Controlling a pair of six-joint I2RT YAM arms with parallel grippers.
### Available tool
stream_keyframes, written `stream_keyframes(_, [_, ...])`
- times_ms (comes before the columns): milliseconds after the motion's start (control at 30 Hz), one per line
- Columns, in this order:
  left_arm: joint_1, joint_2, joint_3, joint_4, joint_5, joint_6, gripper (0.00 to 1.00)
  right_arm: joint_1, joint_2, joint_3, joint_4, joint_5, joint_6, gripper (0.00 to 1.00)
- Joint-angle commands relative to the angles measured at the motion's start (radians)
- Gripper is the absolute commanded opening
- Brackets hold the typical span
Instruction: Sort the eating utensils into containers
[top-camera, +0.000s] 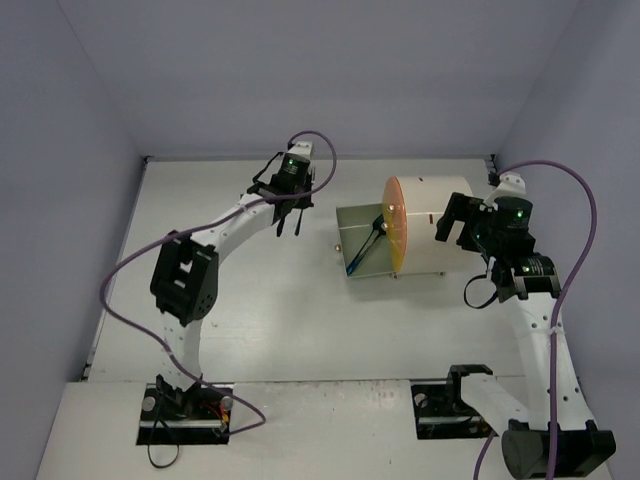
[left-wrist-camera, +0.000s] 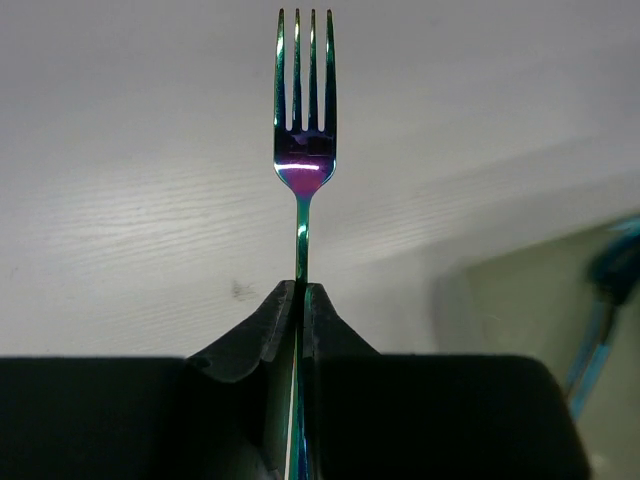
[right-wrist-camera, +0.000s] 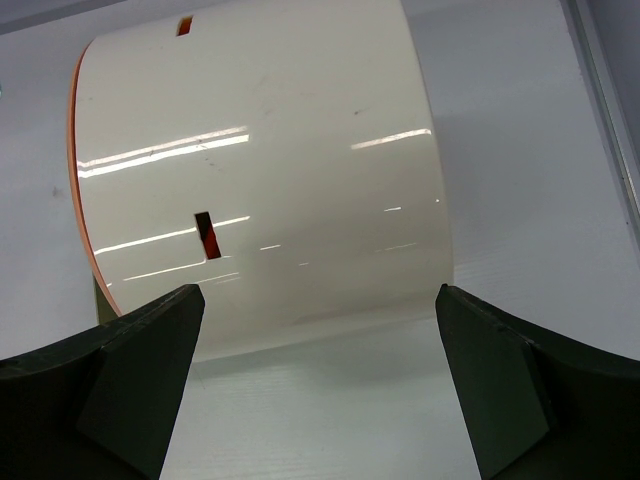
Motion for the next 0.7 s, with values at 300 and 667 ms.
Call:
stream_keyframes(300, [-0.207,-0.08,0.115,0.166,-0.005,-0.113,0.0,0.006,0.012,0.007,0.037,-0.01,0.001,1.0])
stream_keyframes(667, [-0.297,-0.011,0.068,0.213,-0.06,-0.165,0.0,0.004,-0.015,-0.006,0.037,0.002,-0.004,1.0])
